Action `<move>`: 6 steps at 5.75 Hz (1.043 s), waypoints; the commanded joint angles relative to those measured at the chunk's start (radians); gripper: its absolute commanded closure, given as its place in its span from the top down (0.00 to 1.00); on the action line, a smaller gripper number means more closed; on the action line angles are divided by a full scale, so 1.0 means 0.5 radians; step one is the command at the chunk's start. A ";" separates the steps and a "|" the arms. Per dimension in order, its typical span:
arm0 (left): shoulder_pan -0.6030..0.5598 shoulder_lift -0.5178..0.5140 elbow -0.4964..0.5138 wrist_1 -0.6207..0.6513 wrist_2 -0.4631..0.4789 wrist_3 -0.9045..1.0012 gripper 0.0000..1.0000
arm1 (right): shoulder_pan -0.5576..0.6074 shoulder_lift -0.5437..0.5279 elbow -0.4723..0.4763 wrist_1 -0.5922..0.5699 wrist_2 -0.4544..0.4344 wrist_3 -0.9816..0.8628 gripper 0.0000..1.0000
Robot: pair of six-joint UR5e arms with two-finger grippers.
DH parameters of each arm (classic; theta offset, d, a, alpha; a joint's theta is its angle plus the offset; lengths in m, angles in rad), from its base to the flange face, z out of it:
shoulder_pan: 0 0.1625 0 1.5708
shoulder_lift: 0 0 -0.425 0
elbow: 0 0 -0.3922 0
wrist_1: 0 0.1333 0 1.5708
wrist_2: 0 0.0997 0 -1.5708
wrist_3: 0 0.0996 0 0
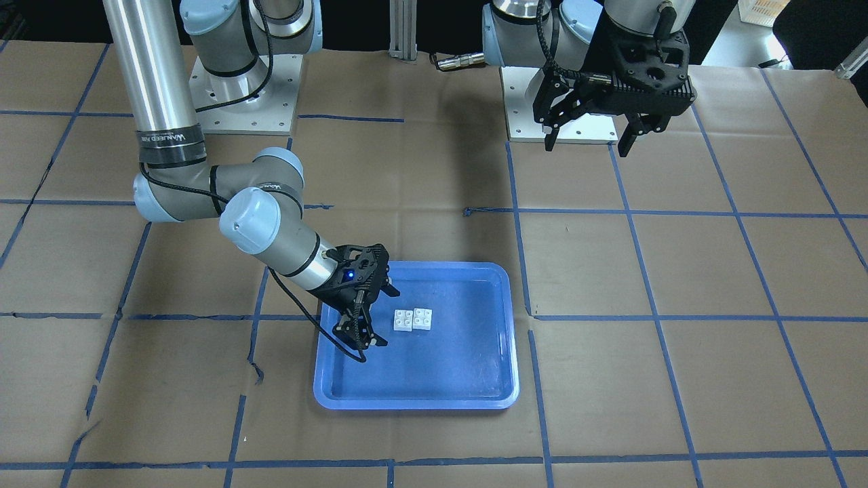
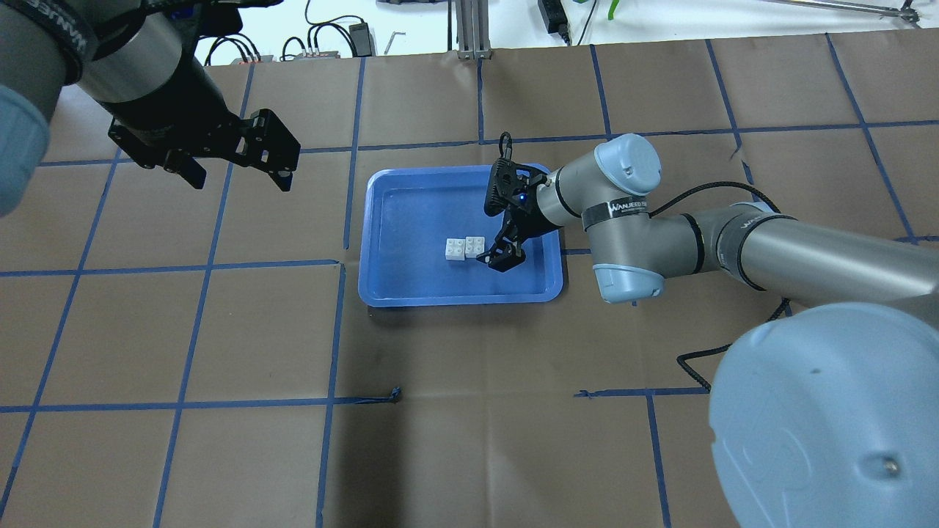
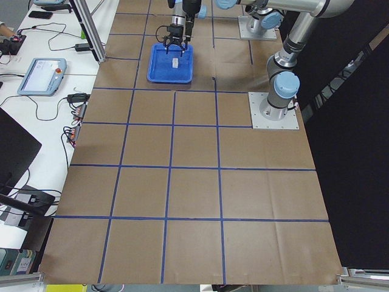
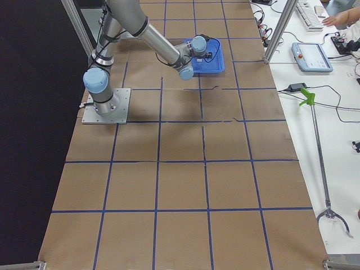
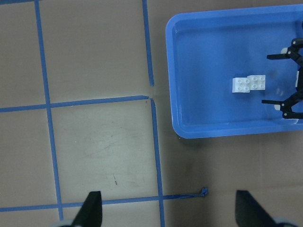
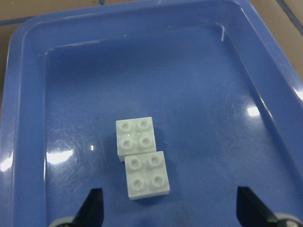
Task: Assemble white blocks and place on blue tray
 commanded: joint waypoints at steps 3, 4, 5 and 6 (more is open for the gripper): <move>0.003 0.004 0.010 -0.013 -0.005 0.002 1.00 | -0.232 -0.580 -0.172 1.159 -0.639 0.732 1.00; 0.003 0.010 0.010 -0.022 -0.002 0.002 1.00 | -0.257 -0.672 -0.184 1.314 -0.786 1.009 1.00; 0.006 0.017 0.016 -0.025 -0.002 0.002 1.00 | -0.294 -0.807 -0.257 1.677 -0.909 1.331 1.00; 0.003 0.017 0.016 -0.025 -0.002 0.002 1.00 | -0.328 -0.869 -0.409 1.951 -0.983 1.586 1.00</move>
